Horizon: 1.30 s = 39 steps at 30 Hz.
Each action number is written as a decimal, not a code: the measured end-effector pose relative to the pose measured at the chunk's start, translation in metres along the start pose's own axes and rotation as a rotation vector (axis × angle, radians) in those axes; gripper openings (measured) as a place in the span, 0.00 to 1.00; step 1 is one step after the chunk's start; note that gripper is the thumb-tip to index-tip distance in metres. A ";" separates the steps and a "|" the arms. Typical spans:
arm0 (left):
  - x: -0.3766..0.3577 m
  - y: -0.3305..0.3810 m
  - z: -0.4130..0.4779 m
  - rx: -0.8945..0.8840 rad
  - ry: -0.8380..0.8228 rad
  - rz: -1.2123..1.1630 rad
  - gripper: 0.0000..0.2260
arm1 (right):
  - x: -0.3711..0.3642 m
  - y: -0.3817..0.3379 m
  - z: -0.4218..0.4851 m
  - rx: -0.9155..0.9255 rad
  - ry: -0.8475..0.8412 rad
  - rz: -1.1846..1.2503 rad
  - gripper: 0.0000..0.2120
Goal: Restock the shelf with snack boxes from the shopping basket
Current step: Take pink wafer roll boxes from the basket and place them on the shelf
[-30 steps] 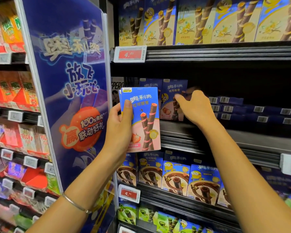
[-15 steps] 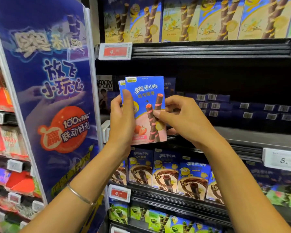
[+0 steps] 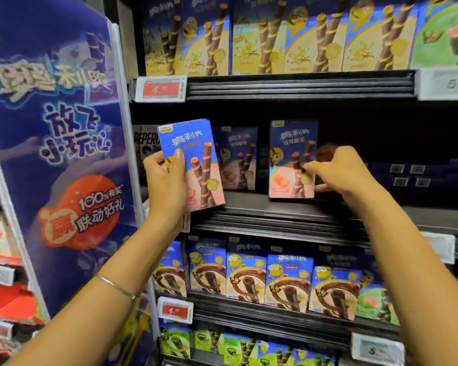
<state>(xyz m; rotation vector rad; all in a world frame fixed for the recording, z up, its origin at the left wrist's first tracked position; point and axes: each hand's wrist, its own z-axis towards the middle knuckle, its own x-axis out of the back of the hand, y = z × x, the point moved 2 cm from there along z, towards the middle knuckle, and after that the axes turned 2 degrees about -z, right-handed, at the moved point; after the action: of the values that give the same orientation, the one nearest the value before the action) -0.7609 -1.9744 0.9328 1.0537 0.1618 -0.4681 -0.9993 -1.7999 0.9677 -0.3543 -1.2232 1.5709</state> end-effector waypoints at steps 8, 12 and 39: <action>-0.005 -0.007 0.003 0.040 -0.013 0.013 0.08 | -0.019 0.025 0.049 -0.102 -0.023 -0.162 0.16; -0.006 -0.005 0.001 0.055 -0.016 0.012 0.09 | -0.036 0.022 0.059 -0.083 -0.042 -0.285 0.20; -0.045 -0.005 -0.006 0.007 -0.100 -0.039 0.09 | -0.047 -0.046 -0.026 0.243 -0.187 0.045 0.22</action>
<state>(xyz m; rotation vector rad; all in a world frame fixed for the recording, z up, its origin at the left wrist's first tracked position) -0.8026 -1.9583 0.9411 1.0334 0.0927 -0.5561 -0.9360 -1.8306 0.9781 -0.0799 -1.1535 1.8007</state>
